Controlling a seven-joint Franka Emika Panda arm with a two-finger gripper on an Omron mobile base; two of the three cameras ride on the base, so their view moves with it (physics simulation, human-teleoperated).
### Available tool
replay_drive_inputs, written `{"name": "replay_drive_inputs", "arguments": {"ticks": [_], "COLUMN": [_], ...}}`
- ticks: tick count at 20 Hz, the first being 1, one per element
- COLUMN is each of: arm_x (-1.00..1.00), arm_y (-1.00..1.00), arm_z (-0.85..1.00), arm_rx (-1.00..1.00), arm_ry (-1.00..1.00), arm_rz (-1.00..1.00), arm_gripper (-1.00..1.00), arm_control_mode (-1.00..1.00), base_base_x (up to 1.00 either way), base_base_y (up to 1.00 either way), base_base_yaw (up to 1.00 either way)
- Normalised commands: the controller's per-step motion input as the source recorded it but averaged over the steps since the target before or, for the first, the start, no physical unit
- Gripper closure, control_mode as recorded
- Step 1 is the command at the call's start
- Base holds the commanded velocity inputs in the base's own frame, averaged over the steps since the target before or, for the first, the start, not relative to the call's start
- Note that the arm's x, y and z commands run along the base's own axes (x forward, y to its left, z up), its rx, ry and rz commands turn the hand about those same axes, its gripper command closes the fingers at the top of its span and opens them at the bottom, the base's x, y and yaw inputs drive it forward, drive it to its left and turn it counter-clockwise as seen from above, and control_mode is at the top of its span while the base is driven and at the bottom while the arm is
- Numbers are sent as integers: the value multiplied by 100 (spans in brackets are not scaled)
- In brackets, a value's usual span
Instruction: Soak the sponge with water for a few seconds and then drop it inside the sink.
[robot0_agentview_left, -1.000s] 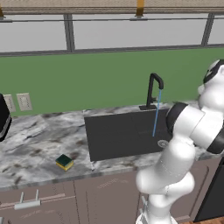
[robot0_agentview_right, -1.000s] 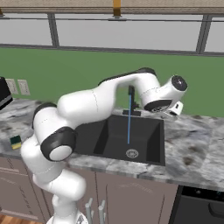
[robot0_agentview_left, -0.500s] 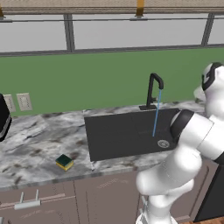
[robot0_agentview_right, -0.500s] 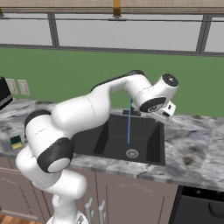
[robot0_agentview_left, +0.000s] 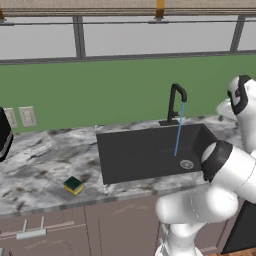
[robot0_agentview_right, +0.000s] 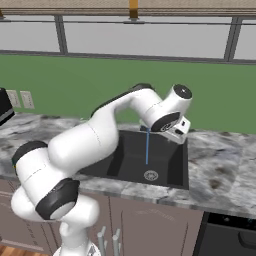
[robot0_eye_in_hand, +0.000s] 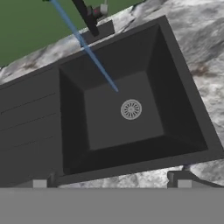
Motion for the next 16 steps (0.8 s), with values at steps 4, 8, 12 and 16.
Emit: {"name": "replay_drive_inputs", "arguments": {"ticks": [4,8,12,16], "arm_x": [-34,-25,-23,-21], "arm_y": [56,66,71,73], "arm_z": [0,-3,-9,-2], "arm_rx": [-6,-4,-2,-1], "arm_ry": [6,6,3,2], "arm_rz": [0,0,0,0], "arm_gripper": [-100,-100,-100,-100], "arm_control_mode": [-100,-100,-100,-100], "base_base_x": [0,0,0,0], "base_base_y": [0,0,0,0], "base_base_yaw": [0,0,0,0]}}
